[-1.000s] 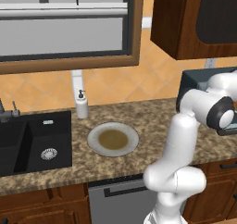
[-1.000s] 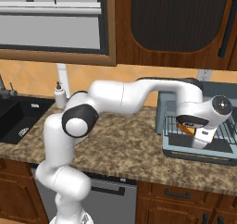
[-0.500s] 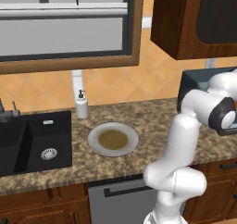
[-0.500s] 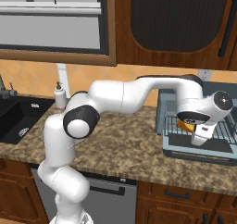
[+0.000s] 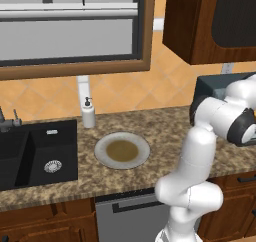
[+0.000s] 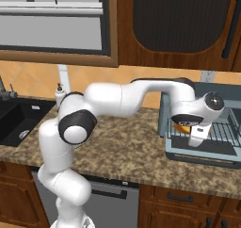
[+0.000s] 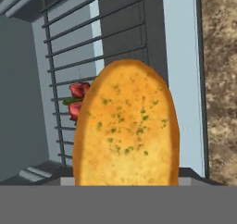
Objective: Pick up the kebab skewer and baguette bread, and place them inside the toaster oven. Close the toaster oven door and start by setting the timer.
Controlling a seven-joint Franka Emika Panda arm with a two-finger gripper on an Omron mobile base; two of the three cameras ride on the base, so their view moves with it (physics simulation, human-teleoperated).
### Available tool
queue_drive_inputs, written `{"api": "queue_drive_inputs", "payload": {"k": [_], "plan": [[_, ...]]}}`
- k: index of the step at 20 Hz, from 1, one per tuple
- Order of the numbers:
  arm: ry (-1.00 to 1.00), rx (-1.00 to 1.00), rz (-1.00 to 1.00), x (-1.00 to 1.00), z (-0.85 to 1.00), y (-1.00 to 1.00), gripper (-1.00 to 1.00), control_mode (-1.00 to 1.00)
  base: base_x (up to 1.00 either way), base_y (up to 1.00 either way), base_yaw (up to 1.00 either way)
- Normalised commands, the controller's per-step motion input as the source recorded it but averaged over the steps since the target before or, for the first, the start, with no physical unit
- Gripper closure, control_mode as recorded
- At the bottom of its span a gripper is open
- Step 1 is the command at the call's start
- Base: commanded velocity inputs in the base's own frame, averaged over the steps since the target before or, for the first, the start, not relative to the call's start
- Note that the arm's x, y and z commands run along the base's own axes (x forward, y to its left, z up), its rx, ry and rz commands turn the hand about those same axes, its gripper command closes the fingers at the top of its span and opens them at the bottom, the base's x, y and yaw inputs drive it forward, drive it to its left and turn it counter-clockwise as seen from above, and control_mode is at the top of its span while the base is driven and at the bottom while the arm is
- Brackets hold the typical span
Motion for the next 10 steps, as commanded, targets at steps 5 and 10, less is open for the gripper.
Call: {"api": "queue_drive_inputs", "payload": {"k": [5,10], "plan": [[0.0,-0.01,0.0,0.2,-0.17,-0.01,1.0,-1.0,0.0,0.0,0.0],[0.0,0.0,0.0,0.27,-0.04,-0.18,1.0,-1.0,0.0,0.0,0.0]]}}
